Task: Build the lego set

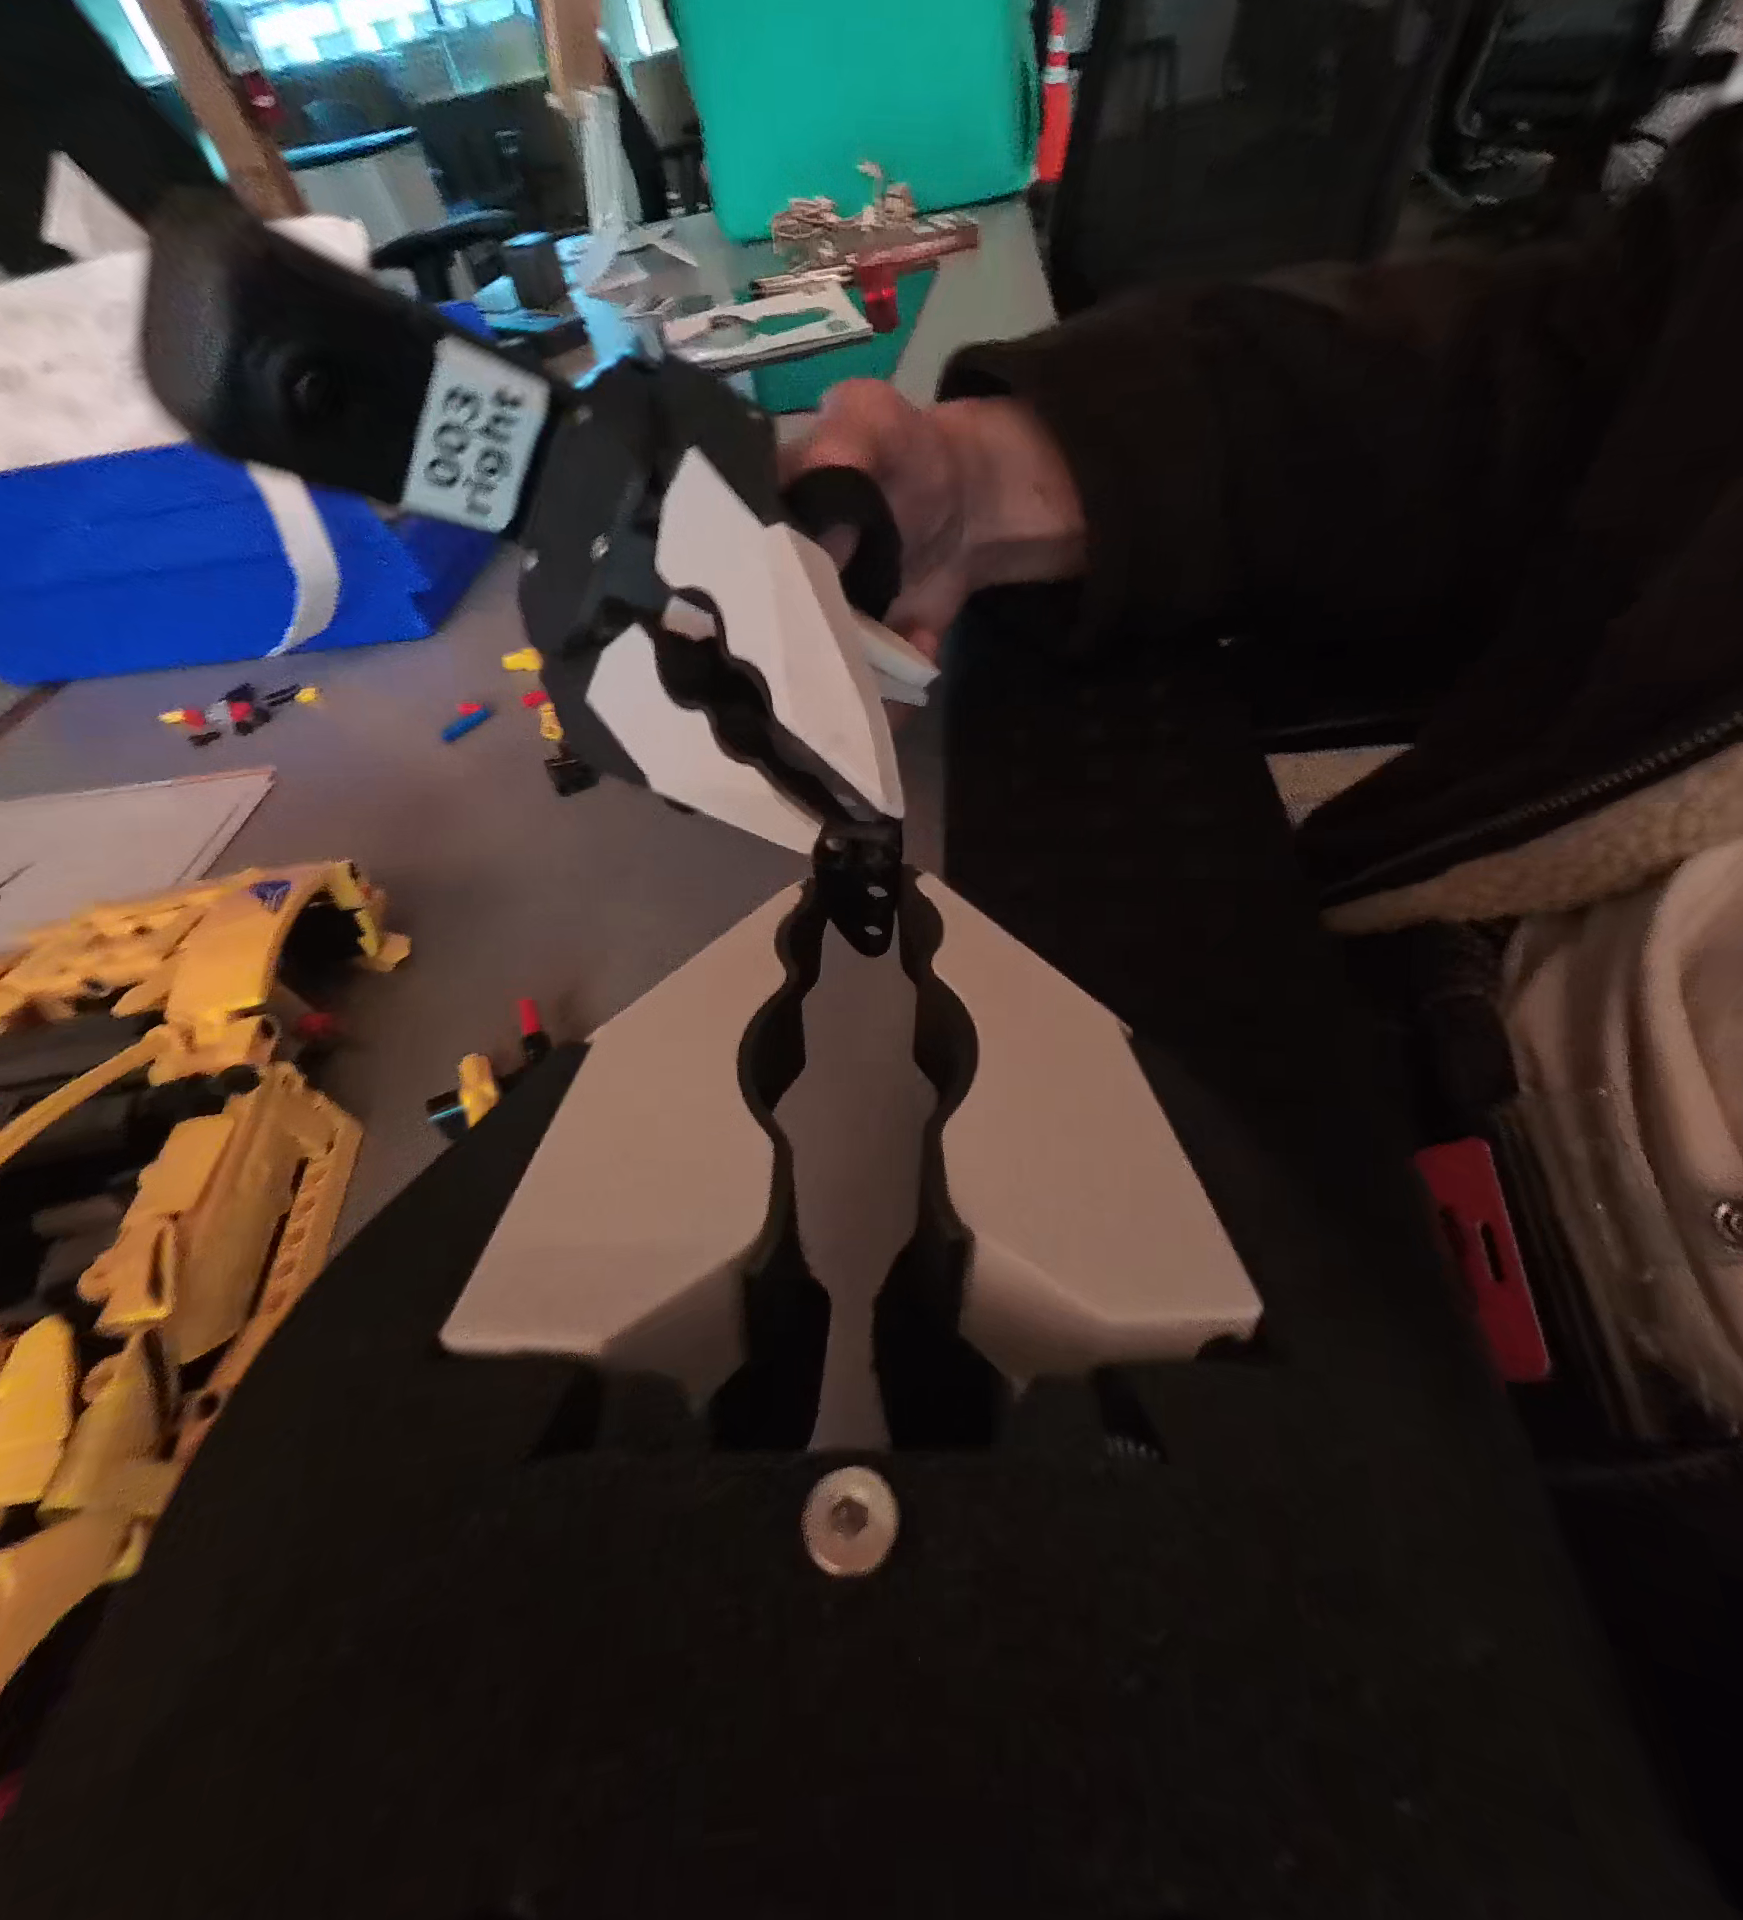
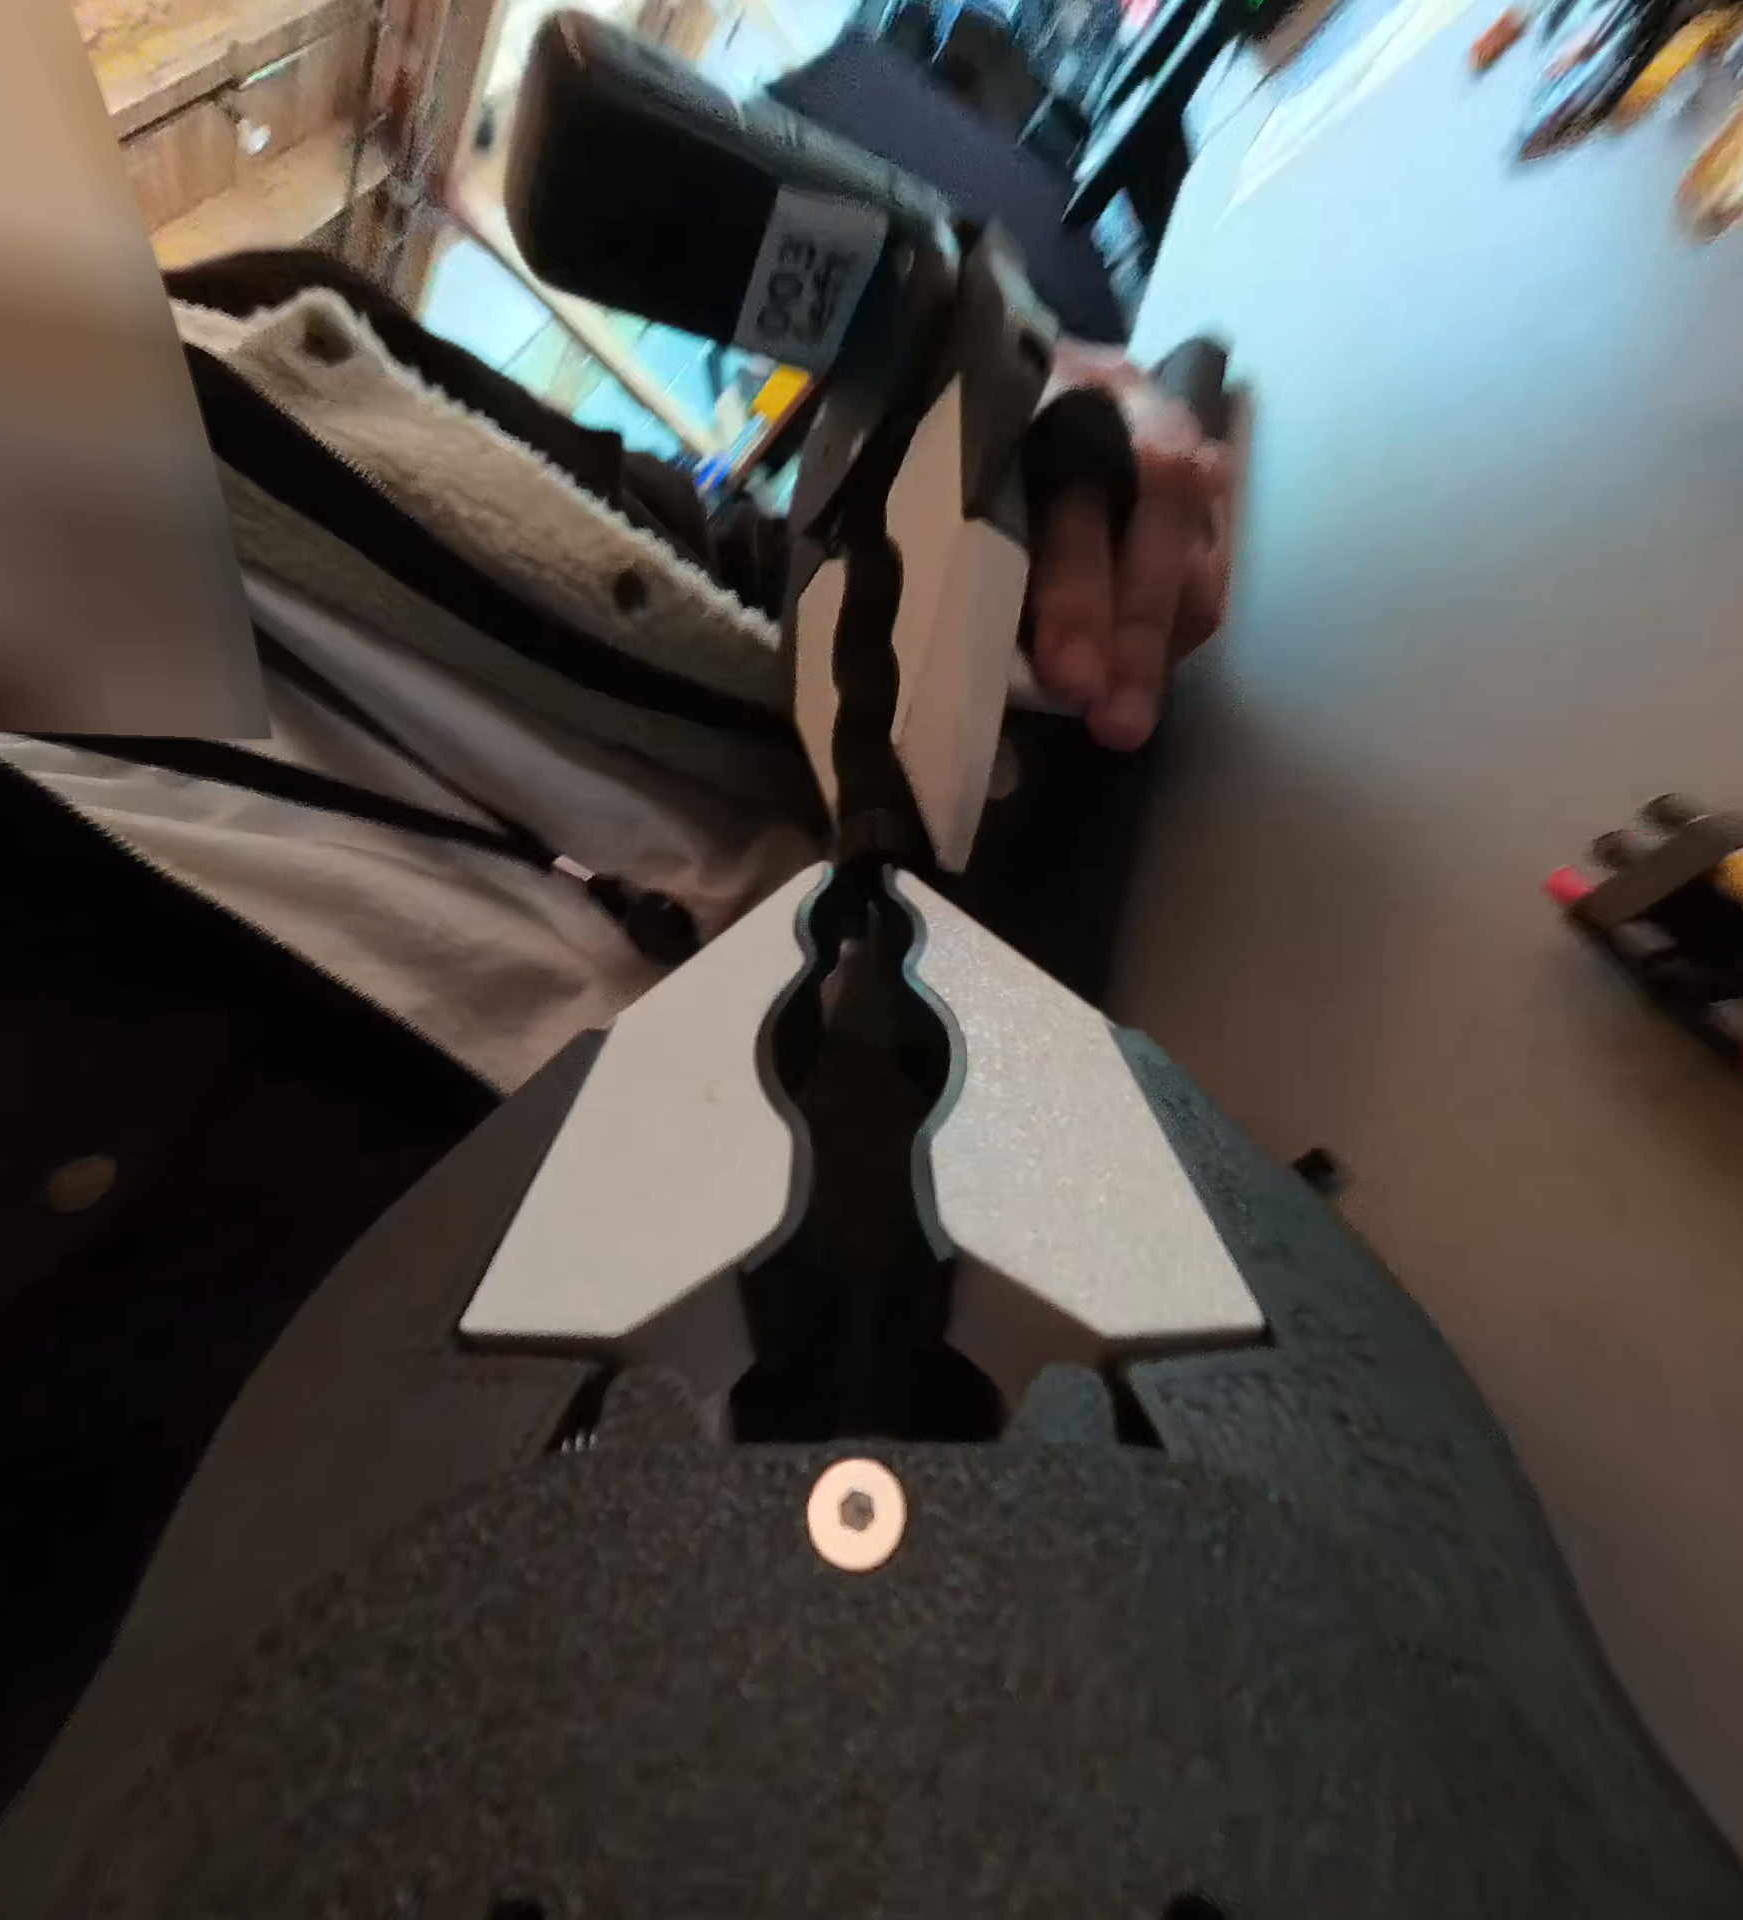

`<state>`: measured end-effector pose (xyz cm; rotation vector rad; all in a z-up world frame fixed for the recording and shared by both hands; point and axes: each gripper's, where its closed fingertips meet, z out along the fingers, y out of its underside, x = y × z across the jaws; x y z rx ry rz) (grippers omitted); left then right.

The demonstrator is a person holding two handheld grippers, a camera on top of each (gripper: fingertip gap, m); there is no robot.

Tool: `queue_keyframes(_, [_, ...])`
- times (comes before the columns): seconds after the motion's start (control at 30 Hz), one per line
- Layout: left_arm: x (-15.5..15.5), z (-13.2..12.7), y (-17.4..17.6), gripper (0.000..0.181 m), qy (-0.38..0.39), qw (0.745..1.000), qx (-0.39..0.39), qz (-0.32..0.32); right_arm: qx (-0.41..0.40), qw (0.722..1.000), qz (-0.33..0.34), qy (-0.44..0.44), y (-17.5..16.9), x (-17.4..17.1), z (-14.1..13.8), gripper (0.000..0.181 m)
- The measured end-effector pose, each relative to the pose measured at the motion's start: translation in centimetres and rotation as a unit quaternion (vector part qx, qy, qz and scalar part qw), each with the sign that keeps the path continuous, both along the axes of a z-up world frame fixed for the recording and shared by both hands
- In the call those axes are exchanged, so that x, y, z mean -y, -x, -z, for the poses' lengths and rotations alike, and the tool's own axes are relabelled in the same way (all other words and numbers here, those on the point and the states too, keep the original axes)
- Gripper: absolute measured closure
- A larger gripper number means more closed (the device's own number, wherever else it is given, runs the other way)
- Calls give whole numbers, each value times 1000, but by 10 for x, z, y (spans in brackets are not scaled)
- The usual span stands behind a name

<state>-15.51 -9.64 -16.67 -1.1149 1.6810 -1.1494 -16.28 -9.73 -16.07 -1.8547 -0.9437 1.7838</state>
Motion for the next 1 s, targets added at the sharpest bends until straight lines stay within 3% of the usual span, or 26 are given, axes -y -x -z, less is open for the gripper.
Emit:
queue_keyframes(0.1, [-27,-14,6,167,68,996,18,-58,-8,986,107,-132,-22,-23,-18,169])
queue_keyframes(0.13, [-41,-18,9,167,105,990,22,-86,23,969,162,-185,-32,-34,-16,172])
queue_keyframes(0.2, [-67,-27,16,167,176,974,40,-134,159,924,243,-248,-48,-47,7,166])
queue_keyframes(0.3, [-92,-33,25,168,240,953,65,-175,340,855,308,-242,-58,-38,42,161])
queue_keyframes(0.4, [-95,-31,25,168,286,941,62,-170,397,822,346,-217,-51,-26,61,169])
queue_keyframes(0.63, [-89,-34,26,168,307,938,63,-149,431,832,330,-115,-44,-34,85,164])
queue_keyframes(0.77, [-86,-38,28,168,336,931,73,-126,458,816,323,-140,-47,-38,86,177])
queue_keyframes(1.0, [-88,-49,34,168,422,897,99,-85,469,808,298,-197,-47,-38,86,175])
